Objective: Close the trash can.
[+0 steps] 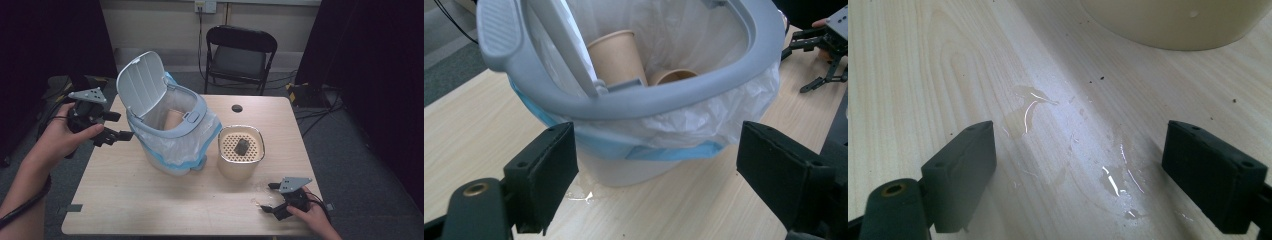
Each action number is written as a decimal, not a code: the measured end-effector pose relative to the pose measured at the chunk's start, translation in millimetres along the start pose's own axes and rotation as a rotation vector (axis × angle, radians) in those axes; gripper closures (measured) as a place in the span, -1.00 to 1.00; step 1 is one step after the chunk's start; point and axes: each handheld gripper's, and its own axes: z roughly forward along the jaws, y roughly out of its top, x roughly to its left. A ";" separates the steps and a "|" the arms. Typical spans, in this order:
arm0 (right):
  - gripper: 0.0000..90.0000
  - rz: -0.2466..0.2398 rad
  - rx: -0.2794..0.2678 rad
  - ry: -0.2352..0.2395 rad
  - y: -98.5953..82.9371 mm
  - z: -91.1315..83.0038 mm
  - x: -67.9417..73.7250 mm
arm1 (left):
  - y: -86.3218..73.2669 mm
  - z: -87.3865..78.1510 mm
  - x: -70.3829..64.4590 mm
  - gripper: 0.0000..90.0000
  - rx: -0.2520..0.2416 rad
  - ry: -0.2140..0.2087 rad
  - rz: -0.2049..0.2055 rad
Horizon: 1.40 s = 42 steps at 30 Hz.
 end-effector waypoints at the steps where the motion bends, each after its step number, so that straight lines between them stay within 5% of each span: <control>1: -0.69 0.000 0.000 0.000 0.0 0.0 0.0 | 2.4 -0.3 0.3 -0.64 -0.005 0.000 0.001; 25: -0.69 0.000 0.000 0.000 0.0 0.0 0.0 | 39.1 4.0 -1.8 -0.66 -0.010 0.076 0.060; 42: -0.69 -0.001 0.000 0.000 0.0 0.0 0.0 | 59.3 19.1 -27.8 -0.68 0.003 -0.009 0.168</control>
